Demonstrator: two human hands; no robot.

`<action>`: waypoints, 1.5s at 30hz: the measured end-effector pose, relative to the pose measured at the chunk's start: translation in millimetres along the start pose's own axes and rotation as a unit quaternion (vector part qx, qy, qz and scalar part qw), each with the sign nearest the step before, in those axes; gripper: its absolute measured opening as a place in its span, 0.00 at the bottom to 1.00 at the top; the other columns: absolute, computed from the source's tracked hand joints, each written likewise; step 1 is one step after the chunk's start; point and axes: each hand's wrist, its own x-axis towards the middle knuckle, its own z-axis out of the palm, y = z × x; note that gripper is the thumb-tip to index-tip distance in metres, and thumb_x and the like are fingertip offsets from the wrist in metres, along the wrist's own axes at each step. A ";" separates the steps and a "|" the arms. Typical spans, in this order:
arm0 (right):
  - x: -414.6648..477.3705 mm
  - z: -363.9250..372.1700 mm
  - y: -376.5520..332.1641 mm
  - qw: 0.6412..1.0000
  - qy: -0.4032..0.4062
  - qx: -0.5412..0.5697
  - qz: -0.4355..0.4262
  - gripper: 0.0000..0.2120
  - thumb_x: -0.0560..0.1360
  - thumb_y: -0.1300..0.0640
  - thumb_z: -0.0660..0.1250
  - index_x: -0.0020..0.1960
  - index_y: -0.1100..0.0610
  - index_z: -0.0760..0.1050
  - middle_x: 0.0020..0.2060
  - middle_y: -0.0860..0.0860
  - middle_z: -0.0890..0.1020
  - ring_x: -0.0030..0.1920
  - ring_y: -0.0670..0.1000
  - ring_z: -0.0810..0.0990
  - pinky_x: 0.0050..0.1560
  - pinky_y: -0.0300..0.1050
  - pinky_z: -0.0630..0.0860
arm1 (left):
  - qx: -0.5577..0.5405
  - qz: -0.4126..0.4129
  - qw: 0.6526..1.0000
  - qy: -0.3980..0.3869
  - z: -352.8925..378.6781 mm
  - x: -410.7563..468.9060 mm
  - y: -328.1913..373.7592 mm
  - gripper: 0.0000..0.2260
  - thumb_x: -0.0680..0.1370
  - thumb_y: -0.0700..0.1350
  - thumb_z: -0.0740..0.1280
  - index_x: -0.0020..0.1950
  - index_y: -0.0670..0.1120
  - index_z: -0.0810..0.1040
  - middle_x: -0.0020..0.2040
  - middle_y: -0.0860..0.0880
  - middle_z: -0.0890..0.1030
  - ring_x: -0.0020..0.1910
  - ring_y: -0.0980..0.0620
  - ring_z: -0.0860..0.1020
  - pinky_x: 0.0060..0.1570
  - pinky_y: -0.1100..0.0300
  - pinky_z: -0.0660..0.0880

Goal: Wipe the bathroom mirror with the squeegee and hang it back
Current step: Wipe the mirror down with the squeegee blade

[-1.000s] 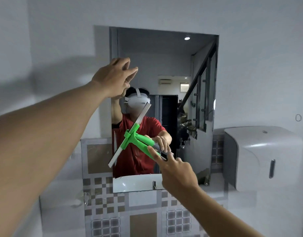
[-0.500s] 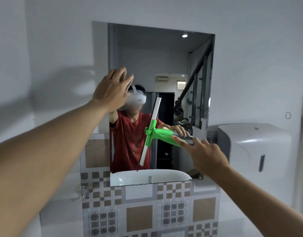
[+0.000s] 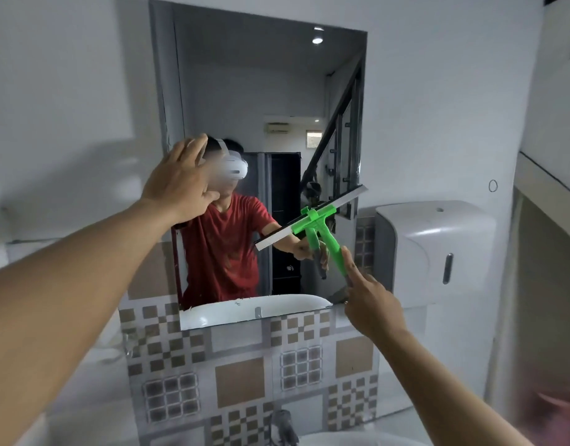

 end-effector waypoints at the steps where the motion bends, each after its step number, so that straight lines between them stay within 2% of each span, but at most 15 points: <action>1: -6.2 5.4 -2.0 1.000 -0.008 0.015 0.017 0.46 0.77 0.63 0.61 0.78 0.36 0.33 0.41 0.52 0.76 0.33 0.51 0.76 0.29 0.47 0.77 | 0.002 0.000 1.000 -0.001 -0.5 0.1 -0.3 0.37 0.71 0.53 0.76 0.77 0.47 0.67 0.77 0.38 0.62 0.73 0.35 0.62 0.70 0.39 0.67; 3: -17.2 17.1 -8.9 0.998 -0.026 0.043 0.038 0.46 0.78 0.63 0.61 0.78 0.38 0.32 0.41 0.53 0.77 0.32 0.49 0.75 0.27 0.42 0.70 | 0.005 0.001 1.000 -0.003 -1.1 -0.2 -0.9 0.37 0.72 0.53 0.75 0.78 0.47 0.66 0.78 0.38 0.62 0.74 0.35 0.62 0.71 0.39 0.67; 10: -44.9 47.8 -41.8 0.984 -0.070 0.142 0.087 0.47 0.78 0.65 0.60 0.79 0.43 0.29 0.41 0.54 0.78 0.31 0.49 0.73 0.26 0.40 0.63 | 0.020 0.003 1.000 -0.004 -0.9 -1.3 -0.6 0.38 0.72 0.53 0.75 0.79 0.47 0.65 0.78 0.38 0.61 0.74 0.35 0.61 0.70 0.40 0.66; 14: -49.5 55.8 -63.1 0.967 -0.074 0.217 0.110 0.45 0.80 0.63 0.60 0.79 0.45 0.29 0.38 0.53 0.77 0.32 0.50 0.74 0.27 0.41 0.67 | 0.024 0.003 1.000 -0.008 0.1 -0.2 -0.8 0.38 0.72 0.53 0.75 0.79 0.48 0.65 0.79 0.39 0.60 0.75 0.35 0.61 0.70 0.40 0.66; 16: -51.8 58.6 -79.1 0.951 -0.076 0.271 0.125 0.45 0.80 0.65 0.59 0.79 0.45 0.29 0.35 0.53 0.77 0.32 0.51 0.76 0.28 0.46 0.73 | 0.024 0.002 1.000 -0.008 1.1 -0.3 -1.2 0.38 0.72 0.54 0.75 0.79 0.48 0.64 0.79 0.39 0.60 0.75 0.36 0.60 0.71 0.40 0.66; 19: -58.5 65.8 -108.5 0.916 -0.082 0.362 0.150 0.46 0.80 0.67 0.57 0.77 0.43 0.26 0.41 0.55 0.80 0.36 0.55 0.81 0.34 0.50 0.80 | 0.027 0.004 1.000 -0.005 1.7 -0.7 -1.5 0.38 0.72 0.54 0.75 0.79 0.48 0.64 0.79 0.39 0.60 0.75 0.36 0.60 0.70 0.40 0.66; 22: -66.5 79.9 -142.3 0.877 -0.073 0.446 0.161 0.45 0.79 0.67 0.57 0.78 0.43 0.27 0.49 0.53 0.80 0.42 0.53 0.81 0.34 0.43 0.79 | 0.025 0.003 1.000 -0.007 1.1 -0.5 -1.6 0.38 0.72 0.54 0.75 0.79 0.49 0.63 0.79 0.40 0.59 0.75 0.36 0.60 0.71 0.39 0.66; 23: -70.1 86.1 -152.6 0.867 -0.072 0.465 0.162 0.44 0.80 0.66 0.57 0.78 0.44 0.29 0.48 0.54 0.80 0.40 0.51 0.79 0.33 0.41 0.78 | 0.026 0.004 1.000 -0.007 0.8 -0.2 -1.8 0.38 0.72 0.54 0.75 0.79 0.49 0.63 0.79 0.40 0.59 0.75 0.36 0.60 0.71 0.39 0.67; 25: -77.3 102.5 -172.2 0.853 -0.078 0.490 0.163 0.43 0.82 0.62 0.57 0.78 0.42 0.28 0.40 0.55 0.78 0.35 0.49 0.76 0.32 0.45 0.81 | 0.026 0.005 1.000 -0.007 0.5 0.5 -2.5 0.38 0.72 0.54 0.75 0.79 0.49 0.63 0.79 0.40 0.60 0.75 0.36 0.61 0.70 0.40 0.67; 27: -84.7 116.8 -188.3 0.840 -0.094 0.510 0.161 0.44 0.82 0.60 0.58 0.74 0.36 0.24 0.36 0.53 0.78 0.32 0.51 0.78 0.33 0.47 0.82 | 0.024 0.005 1.000 -0.010 0.7 1.0 -3.0 0.38 0.72 0.54 0.75 0.79 0.49 0.63 0.79 0.40 0.60 0.75 0.36 0.61 0.69 0.40 0.68; 30: -95.8 131.7 -206.1 0.859 -0.112 0.481 0.138 0.48 0.82 0.60 0.57 0.67 0.29 0.19 0.40 0.55 0.80 0.37 0.55 0.82 0.37 0.54 0.84 | 0.025 0.003 1.000 -0.009 2.0 0.9 -4.3 0.38 0.73 0.55 0.74 0.79 0.50 0.62 0.79 0.41 0.60 0.75 0.35 0.61 0.69 0.40 0.67; 35: -109.4 131.4 -211.8 0.914 -0.142 0.371 0.079 0.50 0.81 0.61 0.59 0.67 0.34 0.16 0.53 0.56 0.78 0.45 0.52 0.80 0.50 0.53 0.81 | 0.022 0.003 1.000 -0.008 3.7 0.6 -6.3 0.39 0.72 0.55 0.75 0.79 0.50 0.62 0.79 0.41 0.60 0.75 0.36 0.61 0.70 0.40 0.67; 38: -110.0 125.0 -197.8 0.940 -0.152 0.300 0.057 0.52 0.80 0.62 0.61 0.70 0.39 0.17 0.55 0.57 0.78 0.43 0.51 0.78 0.47 0.47 0.80 | 0.020 0.001 1.000 -0.005 4.4 0.0 -7.7 0.39 0.72 0.56 0.75 0.79 0.50 0.63 0.79 0.41 0.60 0.75 0.37 0.62 0.70 0.41 0.67; 41: -109.5 118.2 -177.8 0.960 -0.155 0.231 0.033 0.54 0.79 0.62 0.64 0.71 0.41 0.17 0.50 0.55 0.78 0.39 0.50 0.78 0.42 0.48 0.82 | 0.016 -0.003 1.000 -0.005 5.2 -0.2 -7.2 0.39 0.72 0.55 0.75 0.79 0.51 0.62 0.80 0.42 0.60 0.75 0.37 0.61 0.70 0.41 0.67; 45: -104.4 97.2 -153.1 0.974 -0.166 0.153 0.009 0.48 0.79 0.63 0.61 0.76 0.44 0.23 0.49 0.56 0.79 0.37 0.51 0.78 0.40 0.48 0.83 | 0.011 -0.009 1.000 -0.005 7.6 -0.8 -5.1 0.39 0.72 0.54 0.75 0.79 0.49 0.62 0.80 0.40 0.59 0.76 0.37 0.60 0.73 0.41 0.65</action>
